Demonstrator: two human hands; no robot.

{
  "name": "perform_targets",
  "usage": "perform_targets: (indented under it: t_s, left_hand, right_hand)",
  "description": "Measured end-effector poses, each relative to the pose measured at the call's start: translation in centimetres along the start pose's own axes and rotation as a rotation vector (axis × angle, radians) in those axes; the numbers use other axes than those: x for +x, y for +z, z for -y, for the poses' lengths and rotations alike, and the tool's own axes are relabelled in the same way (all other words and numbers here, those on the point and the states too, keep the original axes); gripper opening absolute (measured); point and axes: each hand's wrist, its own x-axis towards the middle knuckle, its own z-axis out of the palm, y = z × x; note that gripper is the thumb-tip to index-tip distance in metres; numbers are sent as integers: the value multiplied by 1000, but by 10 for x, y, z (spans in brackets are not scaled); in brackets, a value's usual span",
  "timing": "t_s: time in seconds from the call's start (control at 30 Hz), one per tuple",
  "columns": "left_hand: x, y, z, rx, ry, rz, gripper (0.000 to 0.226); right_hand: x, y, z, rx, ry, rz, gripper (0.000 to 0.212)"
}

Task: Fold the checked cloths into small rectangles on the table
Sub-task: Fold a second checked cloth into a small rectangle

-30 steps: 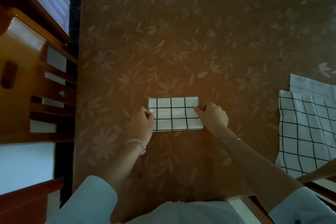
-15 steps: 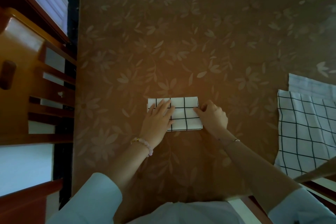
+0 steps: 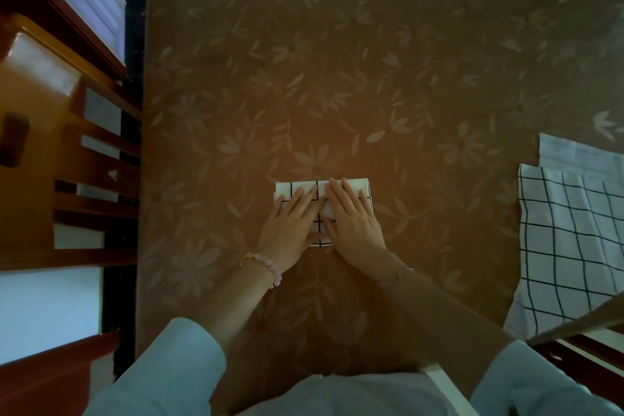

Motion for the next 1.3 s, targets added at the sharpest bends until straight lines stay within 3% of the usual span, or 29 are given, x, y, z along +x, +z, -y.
perform_targets:
  t_s: [0.23,0.43,0.73,0.87,1.0,1.13,1.3]
  left_hand:
    - [-7,14,22,61,8,4,88]
    - [-27,27,40,143,10,-71,63]
    - [-32,19,36,95,-3,-72,64]
    - [-44,16,29,21,60,-311,49]
    - [-48,15,23,1,112,-477,35]
    - [-43,9,28,-4,-41,-488,26]
    - [-30,-11,45,-45,-256,-397,19]
  right_hand:
    - [-5,7,-19,-108,41,96,71]
    - [-5,4,-16,-113,56,106,69]
    - [-2,-1,-18,-22,46,129,74]
    - [5,-19,-19,148,97,39,53]
    - [20,-31,-25,75,122,33,45]
    - [27,-38,-25,16,170,60,38]
    - [21,-43,-15,195,268,147,19]
